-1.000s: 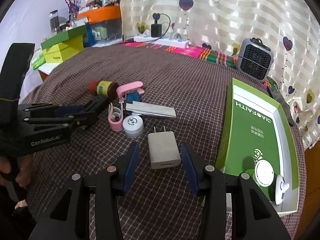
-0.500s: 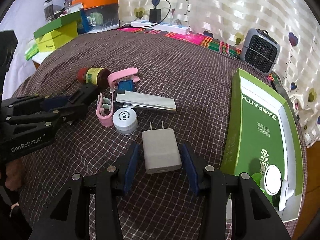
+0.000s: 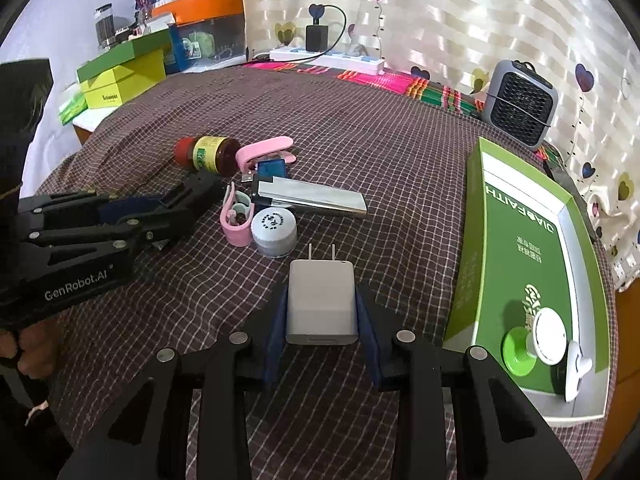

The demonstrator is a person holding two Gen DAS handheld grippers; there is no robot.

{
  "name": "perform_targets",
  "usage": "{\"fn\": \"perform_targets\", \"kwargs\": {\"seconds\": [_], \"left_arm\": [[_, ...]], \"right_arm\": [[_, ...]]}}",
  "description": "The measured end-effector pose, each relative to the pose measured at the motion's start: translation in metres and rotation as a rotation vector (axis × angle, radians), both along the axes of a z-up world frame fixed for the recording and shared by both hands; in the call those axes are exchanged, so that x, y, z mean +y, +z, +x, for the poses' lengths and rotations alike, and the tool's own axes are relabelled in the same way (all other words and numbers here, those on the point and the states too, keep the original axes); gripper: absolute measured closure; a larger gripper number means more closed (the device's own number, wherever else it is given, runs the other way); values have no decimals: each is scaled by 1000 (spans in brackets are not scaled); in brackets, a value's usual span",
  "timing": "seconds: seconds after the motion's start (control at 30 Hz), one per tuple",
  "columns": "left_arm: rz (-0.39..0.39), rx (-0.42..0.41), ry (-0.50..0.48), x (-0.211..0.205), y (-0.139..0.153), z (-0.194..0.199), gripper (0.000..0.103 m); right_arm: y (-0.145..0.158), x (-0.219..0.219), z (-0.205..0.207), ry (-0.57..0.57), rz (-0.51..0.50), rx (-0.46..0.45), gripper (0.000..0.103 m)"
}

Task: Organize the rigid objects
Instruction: 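Carry the black torch and white charger toward the green box with both tools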

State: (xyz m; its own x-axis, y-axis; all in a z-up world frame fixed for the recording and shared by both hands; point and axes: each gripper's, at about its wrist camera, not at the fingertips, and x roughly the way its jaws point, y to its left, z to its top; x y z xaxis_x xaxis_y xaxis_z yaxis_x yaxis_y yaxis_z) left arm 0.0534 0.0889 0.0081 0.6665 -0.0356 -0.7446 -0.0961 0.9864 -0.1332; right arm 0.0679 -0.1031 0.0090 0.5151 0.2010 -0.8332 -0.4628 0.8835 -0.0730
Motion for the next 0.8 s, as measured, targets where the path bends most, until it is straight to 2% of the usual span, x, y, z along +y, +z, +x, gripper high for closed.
{"fn": "perform_targets", "kwargs": {"seconds": [0.27, 0.8], "left_arm": [[-16, -26, -14, -8, 5, -19, 77], [-41, -110, -72, -29, 36, -40, 77]], "right_arm": [[12, -7, -15, -7, 36, -29, 68], [41, -13, -39, -16, 83, -104, 68]]}}
